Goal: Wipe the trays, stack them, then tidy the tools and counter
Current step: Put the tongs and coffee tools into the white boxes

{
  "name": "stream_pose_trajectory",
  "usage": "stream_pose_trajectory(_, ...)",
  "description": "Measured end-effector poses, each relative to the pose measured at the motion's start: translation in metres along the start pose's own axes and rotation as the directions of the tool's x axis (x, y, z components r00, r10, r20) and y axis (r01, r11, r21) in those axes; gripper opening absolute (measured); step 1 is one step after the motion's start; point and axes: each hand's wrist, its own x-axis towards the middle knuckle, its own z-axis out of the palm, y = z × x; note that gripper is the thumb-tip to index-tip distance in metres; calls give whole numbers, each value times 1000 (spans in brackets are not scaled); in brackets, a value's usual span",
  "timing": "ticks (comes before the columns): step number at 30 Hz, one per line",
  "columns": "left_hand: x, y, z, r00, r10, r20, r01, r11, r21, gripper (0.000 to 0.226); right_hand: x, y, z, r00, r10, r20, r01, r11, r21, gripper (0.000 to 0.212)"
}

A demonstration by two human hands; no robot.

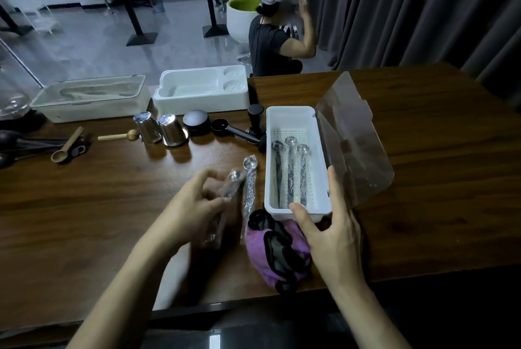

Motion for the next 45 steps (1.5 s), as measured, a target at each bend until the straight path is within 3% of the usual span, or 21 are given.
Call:
stream_pose_trajectory(2, 3, 17, 3, 989, 133, 62, -123, 982, -144, 38, 0, 0, -1, 1000, 1, -1, -1, 1000, -25, 89)
stream_pose_trajectory(6, 20, 58, 30, 964, 266, 15, -256, 942, -216, 26, 0, -3, -2, 1000, 25, 5, -25, 999, -28, 90)
stream_pose_trajectory(10, 42, 75, 60, 933, 355, -55, -351, 934, 69, 30, -1, -4, -3, 1000, 10, -22, -11, 998, -59, 92)
stream_pose_trajectory(13, 55, 78, 74, 911, 404, -79, -387, 906, 174, 33, -1, -3, -3, 999, 39, -8, -40, 998, -44, 98)
stream_pose_trajectory(17, 75, 69, 86, 910, 414, -21, -395, 880, 263, 35, 0, 0, -4, 998, 56, 3, -55, 998, -12, 101)
stream_pose_trajectory(22, 79, 70, 99, 917, 397, 26, -340, 749, 568, 29, 0, 1, -3, 997, 73, 14, -73, 997, -10, 101)
stream_pose_trajectory(31, 82, 70, 115, 917, 394, 62, -305, 593, 745, 27, 1, 3, -4, 999, 49, 10, -49, 999, 7, 96)
stream_pose_trajectory(36, 84, 71, 114, 921, 374, 111, -300, 497, 814, 43, 1, 3, -5, 997, 52, 51, -54, 998, 34, 99)
stream_pose_trajectory(39, 86, 69, 113, 917, 386, 102, -312, 534, 786, 43, 1, 2, -5, 997, 60, 49, -62, 997, 39, 99)
stream_pose_trajectory(42, 82, 64, 105, 908, 417, 44, -364, 731, 577, 50, 2, 1, -4, 997, 68, 46, -70, 997, 40, 99)
stream_pose_trajectory(45, 71, 51, 86, 857, 482, -183, -410, 852, 325, 51, 1, -1, -5, 997, 77, 29, -79, 995, 57, 97)
